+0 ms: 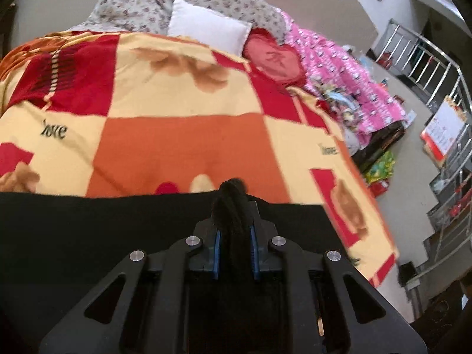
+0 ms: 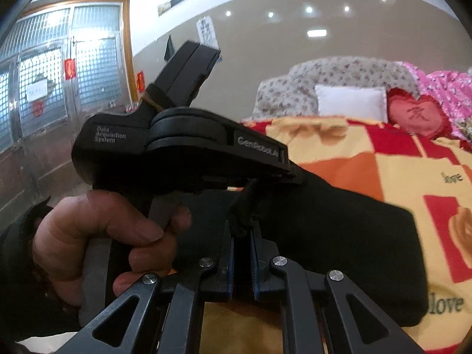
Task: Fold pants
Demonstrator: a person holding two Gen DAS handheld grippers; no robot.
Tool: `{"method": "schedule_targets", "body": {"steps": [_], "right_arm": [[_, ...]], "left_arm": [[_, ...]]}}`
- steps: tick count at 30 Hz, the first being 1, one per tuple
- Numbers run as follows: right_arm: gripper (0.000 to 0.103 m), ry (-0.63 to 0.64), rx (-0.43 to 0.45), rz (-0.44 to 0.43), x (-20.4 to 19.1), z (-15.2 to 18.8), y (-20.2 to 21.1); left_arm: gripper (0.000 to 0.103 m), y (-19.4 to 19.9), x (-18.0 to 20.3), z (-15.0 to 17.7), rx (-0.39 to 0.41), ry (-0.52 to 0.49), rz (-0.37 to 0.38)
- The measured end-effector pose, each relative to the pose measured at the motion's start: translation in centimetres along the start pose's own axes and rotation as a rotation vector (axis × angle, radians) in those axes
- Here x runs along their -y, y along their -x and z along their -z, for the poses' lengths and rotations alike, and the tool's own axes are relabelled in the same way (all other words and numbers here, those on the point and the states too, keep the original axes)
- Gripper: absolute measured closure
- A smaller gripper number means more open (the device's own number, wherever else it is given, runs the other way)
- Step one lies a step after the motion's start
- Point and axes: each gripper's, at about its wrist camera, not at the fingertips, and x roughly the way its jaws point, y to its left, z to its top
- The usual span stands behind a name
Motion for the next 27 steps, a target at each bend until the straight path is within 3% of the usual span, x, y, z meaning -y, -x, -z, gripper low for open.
{"method": "schedule_targets", "body": {"steps": [2,4,7,11,13,14,17,20,22,24,27], "right_arm": [[0.094,-0.001,-0.059,0.0,0.1,0.7,-1.2],[0.092,-0.004,-0.109,-0.008,0.5,1.2,-2.2],[0.088,0.019,-0.101,-0.017,0.3,1.4,-1.5],[0.088,0.04,-0.041,0.007,0.8,1.4,1.8],[0.088,0.028,0.015,0.107,1.8,1.5,4.0],[0.088,0.01,0.032,0.207,3.0,1.6,5.1],[0.088,-0.031,0.029,0.402,6.2,2.2,6.9],[0.098,-0.086,0.022,0.363,8.1,2.6,7.9],[0.1,-0.089,0.028,0.324,8.4,2.5,8.0],[0.1,-0.085,0.015,0.276,8.5,2.2,7.1],[0.101,-0.151,-0.117,0.241,10.0,3.2,4.1]], "left_arm": [[0.087,-1.4,-0.7,0.6,-0.045,0.014,-0.028],[0.082,-1.8,-1.1,0.9,-0.035,0.01,-0.035],[0.077,-1.1,-1.0,0.4,-0.019,-0.012,-0.075],[0.077,2.2,-0.5,-0.2,0.112,-0.059,-0.197],[0.077,3.9,0.3,0.4,0.163,-0.064,-0.177],[0.077,4.4,1.3,1.1,0.175,-0.085,-0.145],[0.076,4.3,4.8,4.0,0.158,-0.213,-0.084],[0.083,2.2,5.9,6.5,0.092,-0.277,-0.123],[0.085,0.5,4.3,7.3,0.038,-0.224,-0.146],[0.086,0.8,3.4,7.6,0.073,-0.204,-0.105],[0.086,0.8,3.9,7.4,0.068,-0.204,-0.122]]}}
